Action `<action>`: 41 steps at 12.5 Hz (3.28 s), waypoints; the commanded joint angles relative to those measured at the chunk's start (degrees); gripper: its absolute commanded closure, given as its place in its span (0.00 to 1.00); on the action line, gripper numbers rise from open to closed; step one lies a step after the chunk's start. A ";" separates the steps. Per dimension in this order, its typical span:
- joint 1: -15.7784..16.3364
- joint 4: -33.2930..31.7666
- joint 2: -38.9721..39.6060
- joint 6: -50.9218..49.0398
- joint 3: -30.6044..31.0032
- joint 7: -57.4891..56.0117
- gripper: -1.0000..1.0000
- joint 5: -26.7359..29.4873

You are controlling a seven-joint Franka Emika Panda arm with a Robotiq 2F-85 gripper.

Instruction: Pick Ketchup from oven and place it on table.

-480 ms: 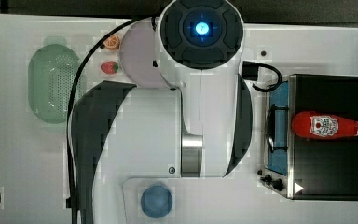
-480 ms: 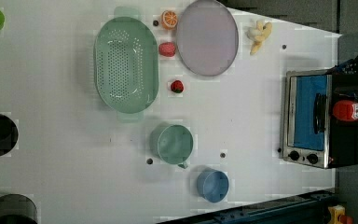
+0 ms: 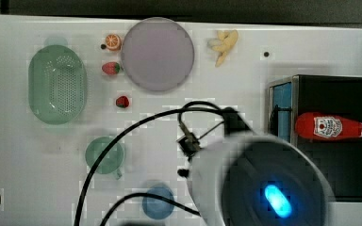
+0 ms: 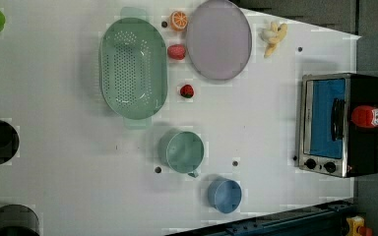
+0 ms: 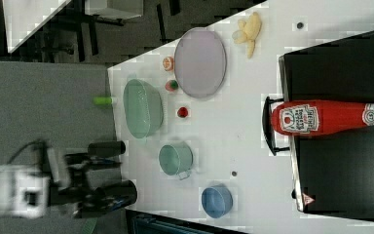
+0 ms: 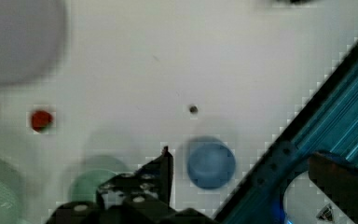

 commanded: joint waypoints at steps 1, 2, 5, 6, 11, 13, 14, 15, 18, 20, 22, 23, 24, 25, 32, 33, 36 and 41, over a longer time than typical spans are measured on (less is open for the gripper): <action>0.14 -0.65 1.35 5.16 -2.21 0.04 0.00 -0.28; -0.12 -0.65 1.95 6.76 -3.56 0.04 0.00 -0.28; -0.97 -0.53 5.65 8.79 -9.73 0.04 0.00 -0.28; -1.13 -0.47 7.30 9.25 -12.07 0.04 0.00 -0.28; -1.94 -0.23 17.70 24.29 -24.10 0.04 0.00 -0.36; -2.13 1.10 23.71 30.20 -28.01 0.04 0.00 -0.35; -2.22 1.95 25.56 30.51 -28.57 0.06 0.00 -0.30; -2.49 3.10 27.82 30.82 -29.15 0.11 0.00 -0.17; -3.94 4.33 34.84 32.17 -30.00 0.24 0.00 6.80; -4.19 4.27 37.88 35.98 -29.98 0.22 0.00 7.00; -4.48 4.16 39.76 35.96 -30.01 0.23 0.00 8.03; -4.65 4.07 40.74 36.13 -30.00 0.23 0.00 9.73; -4.73 4.00 40.90 36.13 -29.96 0.23 0.00 10.13; -4.76 3.92 40.98 36.33 -29.94 0.23 0.17 10.13; -1.03 14.13 35.53 27.93 -29.46 0.06 0.38 8.42; -0.07 15.87 34.31 24.06 -29.46 0.06 0.38 8.42; 5.08 19.27 29.48 13.01 -26.71 0.06 0.38 3.74; 10.14 18.58 26.95 10.05 -12.95 0.50 0.38 3.26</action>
